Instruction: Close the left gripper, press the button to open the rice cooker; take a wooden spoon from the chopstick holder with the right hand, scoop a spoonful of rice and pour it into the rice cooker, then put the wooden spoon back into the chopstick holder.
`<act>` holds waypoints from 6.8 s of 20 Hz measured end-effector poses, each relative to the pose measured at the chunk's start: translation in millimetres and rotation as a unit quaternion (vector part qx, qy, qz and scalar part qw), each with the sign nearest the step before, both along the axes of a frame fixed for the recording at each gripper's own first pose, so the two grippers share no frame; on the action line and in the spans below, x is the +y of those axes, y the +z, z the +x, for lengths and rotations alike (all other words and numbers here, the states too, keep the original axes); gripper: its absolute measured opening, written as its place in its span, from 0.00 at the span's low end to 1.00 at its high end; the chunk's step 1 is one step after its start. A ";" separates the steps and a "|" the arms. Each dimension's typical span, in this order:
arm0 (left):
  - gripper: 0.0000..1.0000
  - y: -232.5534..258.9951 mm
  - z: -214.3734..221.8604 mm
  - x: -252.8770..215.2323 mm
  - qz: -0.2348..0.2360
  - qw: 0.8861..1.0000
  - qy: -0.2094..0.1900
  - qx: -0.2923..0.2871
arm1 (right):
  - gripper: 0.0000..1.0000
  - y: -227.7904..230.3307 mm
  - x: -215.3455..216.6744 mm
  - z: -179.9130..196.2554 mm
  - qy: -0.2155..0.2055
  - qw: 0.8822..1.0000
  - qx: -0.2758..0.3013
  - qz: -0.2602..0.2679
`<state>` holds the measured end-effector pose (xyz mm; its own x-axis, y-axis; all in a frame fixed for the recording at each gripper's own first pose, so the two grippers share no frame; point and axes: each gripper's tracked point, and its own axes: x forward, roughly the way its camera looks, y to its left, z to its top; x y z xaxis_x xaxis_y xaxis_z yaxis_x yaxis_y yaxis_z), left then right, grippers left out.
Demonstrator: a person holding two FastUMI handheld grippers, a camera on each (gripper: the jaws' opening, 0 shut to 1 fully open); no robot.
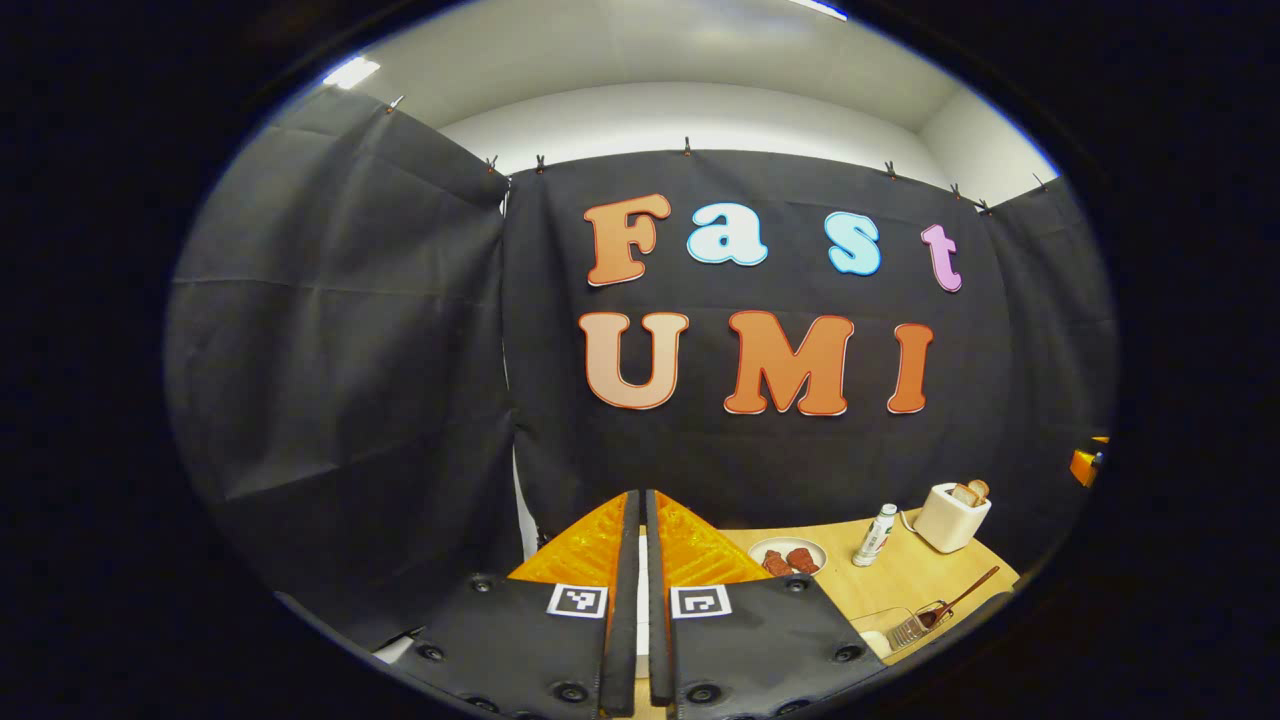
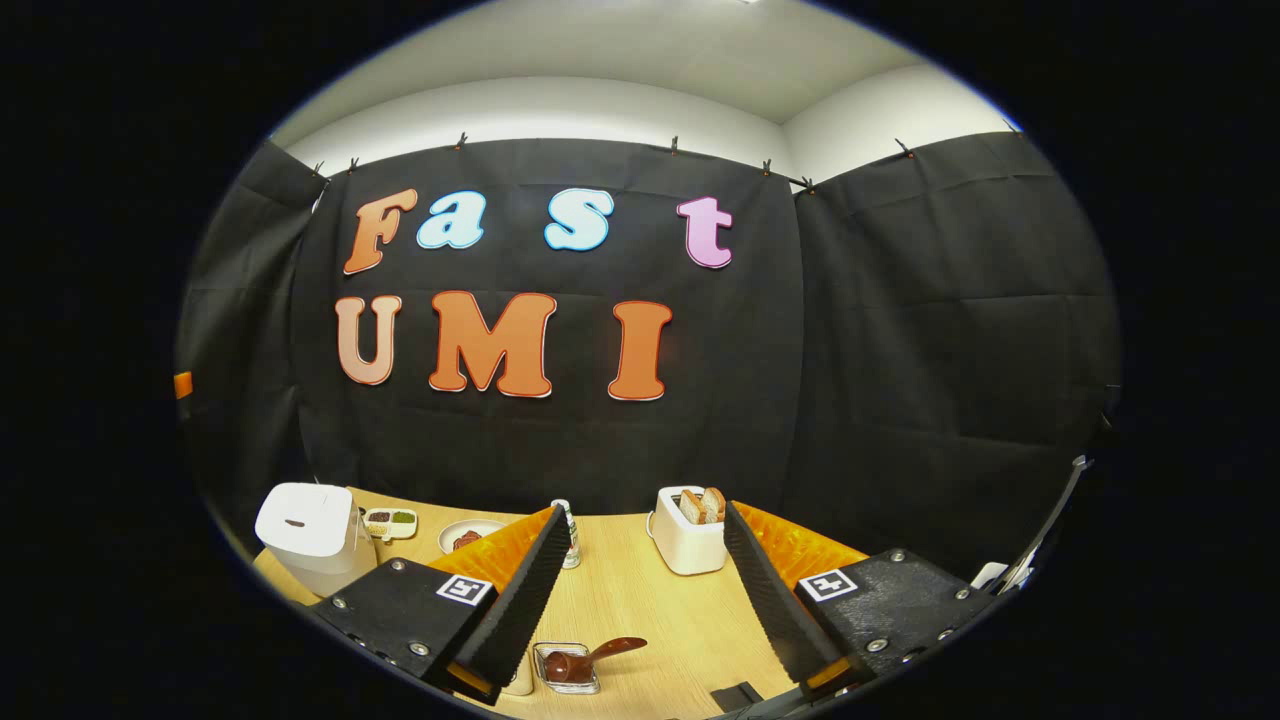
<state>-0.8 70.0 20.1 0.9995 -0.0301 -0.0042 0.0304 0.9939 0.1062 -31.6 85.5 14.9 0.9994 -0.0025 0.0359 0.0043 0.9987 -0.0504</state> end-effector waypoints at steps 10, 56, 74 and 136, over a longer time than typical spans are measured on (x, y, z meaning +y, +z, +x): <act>0.04 -42.1 33.9 -11.9 -0.025 0.997 -0.039 0.066 | 0.96 -5.6 5.8 6.3 0.006 1.000 0.007 -0.002; 0.05 -78.3 114.4 -23.6 -0.035 0.989 -0.063 0.131 | 0.96 -42.9 -19.0 28.6 -0.023 0.998 0.049 0.022; 0.06 -1.7 24.2 17.0 -0.032 0.999 -0.007 0.024 | 0.96 -73.4 -6.7 14.6 -0.002 0.998 0.044 0.048; 0.99 -1.5 -38.9 102.7 -0.006 0.992 0.121 -0.021 | 0.05 -155.7 177.1 36.9 0.185 0.970 0.148 0.059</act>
